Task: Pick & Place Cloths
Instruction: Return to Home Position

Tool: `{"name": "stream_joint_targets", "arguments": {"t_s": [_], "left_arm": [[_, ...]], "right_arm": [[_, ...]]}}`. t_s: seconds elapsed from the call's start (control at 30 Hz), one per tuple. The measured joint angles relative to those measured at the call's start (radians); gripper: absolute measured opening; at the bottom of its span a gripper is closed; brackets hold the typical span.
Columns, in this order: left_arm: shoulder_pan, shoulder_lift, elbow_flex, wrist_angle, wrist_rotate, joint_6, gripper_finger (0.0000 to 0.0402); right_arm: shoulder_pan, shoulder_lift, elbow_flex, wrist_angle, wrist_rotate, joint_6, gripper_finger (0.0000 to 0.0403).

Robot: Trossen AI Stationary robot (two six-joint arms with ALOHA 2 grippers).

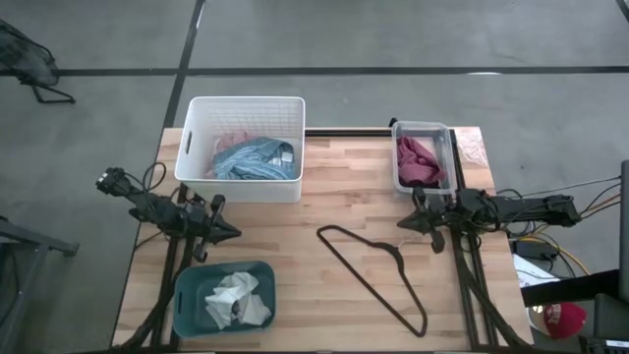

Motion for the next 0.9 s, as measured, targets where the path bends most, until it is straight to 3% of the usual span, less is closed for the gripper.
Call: {"name": "stream_joint_targets", "arguments": {"t_s": [0.17, 0.9], "left_arm": [[0.0, 0.0, 0.0, -0.002, 0.0, 0.0, 0.0023], [0.0, 0.0, 0.0, -0.008, -0.002, -0.002, 0.0023]], "right_arm": [[0.0, -0.001, 0.0, 0.013, 0.053, -0.007, 0.0009], [0.0, 0.0, 0.0, 0.008, 0.053, -0.019, 0.0008]]}}
